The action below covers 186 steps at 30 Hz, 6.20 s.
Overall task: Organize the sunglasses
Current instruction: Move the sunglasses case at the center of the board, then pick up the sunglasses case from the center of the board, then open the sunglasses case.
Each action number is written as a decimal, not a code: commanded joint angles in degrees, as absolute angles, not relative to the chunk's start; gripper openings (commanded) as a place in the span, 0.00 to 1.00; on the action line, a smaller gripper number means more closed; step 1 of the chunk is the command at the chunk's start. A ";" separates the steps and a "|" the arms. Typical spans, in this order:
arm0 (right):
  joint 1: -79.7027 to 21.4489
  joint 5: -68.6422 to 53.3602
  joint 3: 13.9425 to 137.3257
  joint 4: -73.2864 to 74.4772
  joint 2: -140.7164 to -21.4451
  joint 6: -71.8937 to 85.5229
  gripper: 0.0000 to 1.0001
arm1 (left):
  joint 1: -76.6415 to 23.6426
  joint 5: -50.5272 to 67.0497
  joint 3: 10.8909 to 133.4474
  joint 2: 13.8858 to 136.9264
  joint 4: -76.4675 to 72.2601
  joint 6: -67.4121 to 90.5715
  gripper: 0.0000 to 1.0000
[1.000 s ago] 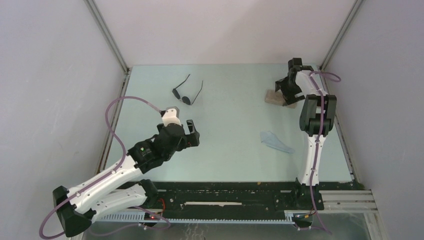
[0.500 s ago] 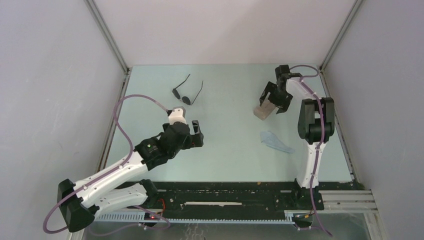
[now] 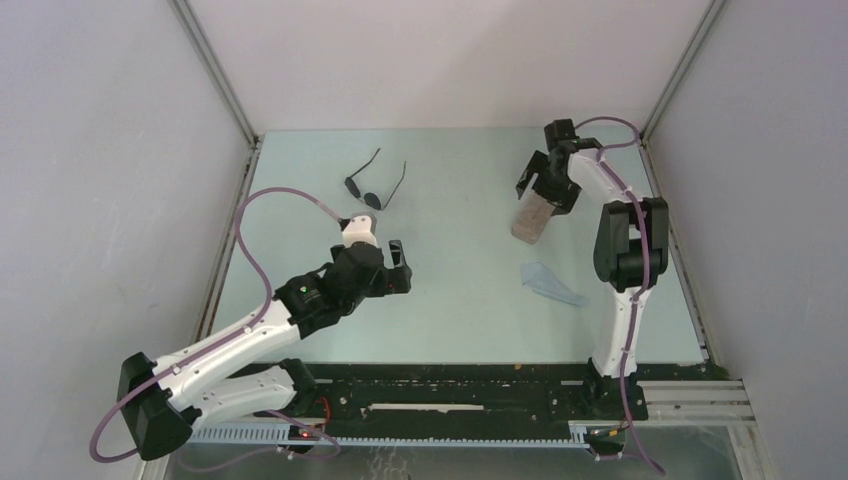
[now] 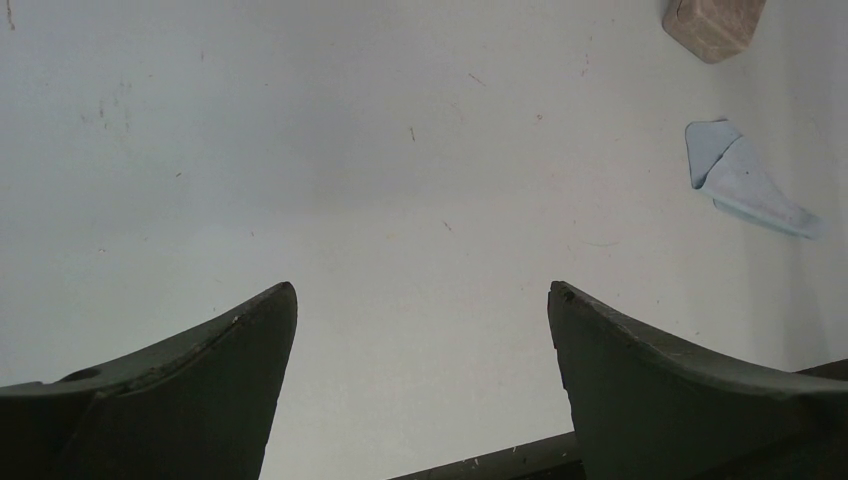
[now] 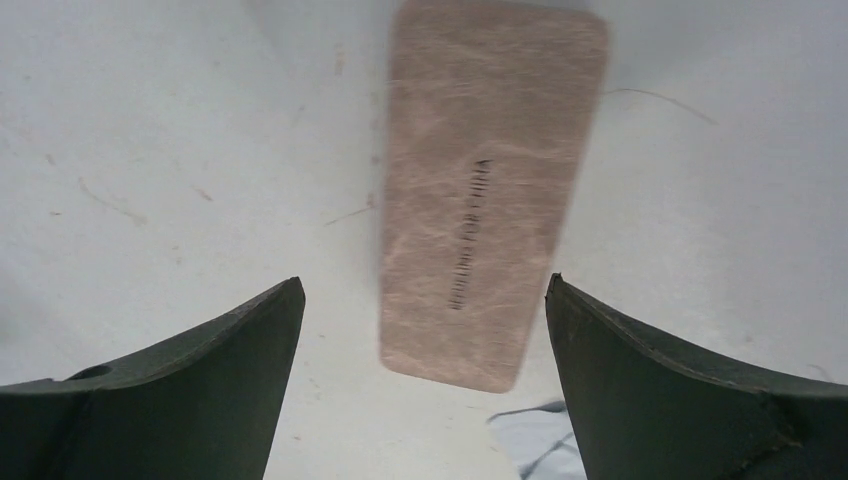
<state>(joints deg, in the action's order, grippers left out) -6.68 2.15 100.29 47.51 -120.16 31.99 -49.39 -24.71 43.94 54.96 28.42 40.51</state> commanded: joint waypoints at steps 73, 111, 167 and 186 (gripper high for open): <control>-24.81 -34.31 87.40 28.51 -112.85 29.07 0.01 | -47.25 -32.90 47.75 52.03 33.85 37.21 1.00; -36.12 -0.28 84.22 38.21 -112.92 21.35 1.00 | -46.49 -30.60 50.09 47.16 37.70 40.23 1.00; -23.70 -60.47 48.34 -86.88 -107.21 108.09 0.32 | -22.06 29.63 41.03 67.32 -19.41 72.51 1.00; -25.27 -59.48 49.62 -86.92 -106.96 110.01 0.29 | -21.98 30.22 35.67 71.38 -33.91 78.69 1.00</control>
